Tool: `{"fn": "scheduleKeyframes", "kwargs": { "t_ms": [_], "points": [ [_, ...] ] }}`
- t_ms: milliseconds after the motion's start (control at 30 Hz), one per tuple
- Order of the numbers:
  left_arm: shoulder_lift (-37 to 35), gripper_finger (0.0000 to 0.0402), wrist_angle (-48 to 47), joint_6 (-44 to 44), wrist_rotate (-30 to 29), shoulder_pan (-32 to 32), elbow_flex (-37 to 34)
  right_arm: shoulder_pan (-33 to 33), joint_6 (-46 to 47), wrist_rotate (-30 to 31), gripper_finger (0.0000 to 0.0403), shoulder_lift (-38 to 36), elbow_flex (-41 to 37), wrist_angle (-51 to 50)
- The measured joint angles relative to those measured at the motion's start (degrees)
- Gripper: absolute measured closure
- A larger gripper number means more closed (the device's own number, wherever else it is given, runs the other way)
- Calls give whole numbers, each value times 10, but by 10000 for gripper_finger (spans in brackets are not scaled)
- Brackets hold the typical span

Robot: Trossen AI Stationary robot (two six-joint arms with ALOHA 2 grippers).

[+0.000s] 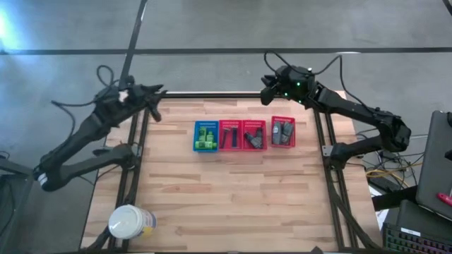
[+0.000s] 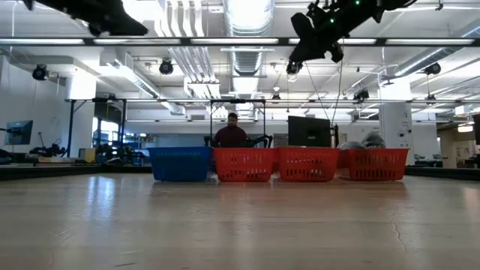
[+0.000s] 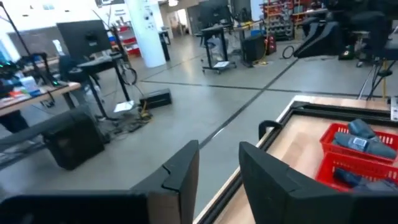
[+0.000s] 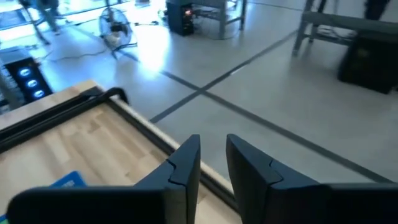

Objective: Pick & Place Travel size toiletries
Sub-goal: Return to Home Position

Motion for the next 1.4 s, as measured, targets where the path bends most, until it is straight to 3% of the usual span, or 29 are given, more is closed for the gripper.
{"fn": "scheduleKeyframes", "kwargs": {
  "t_ms": [167, 500, 667, 867, 1400],
  "points": [
    [-90, 308, -80, 25, -36, 22, -3, -18, 6, 0, 344, 0, -8, 1],
    [-262, 326, -119, 4, -259, 39, -68, -21, 13, -1, 354, 1, -18, 2],
    [-329, 326, -150, -63, -276, 40, -116, -21, 15, -1, 341, 2, -21, 2],
    [-323, 324, -220, -166, -332, 40, -129, -21, 12, 41, 321, 0, -21, 1],
    [-319, 317, -217, -187, -312, 45, -197, -21, 12, 52, 274, 1, -21, 2]
  ]
}}
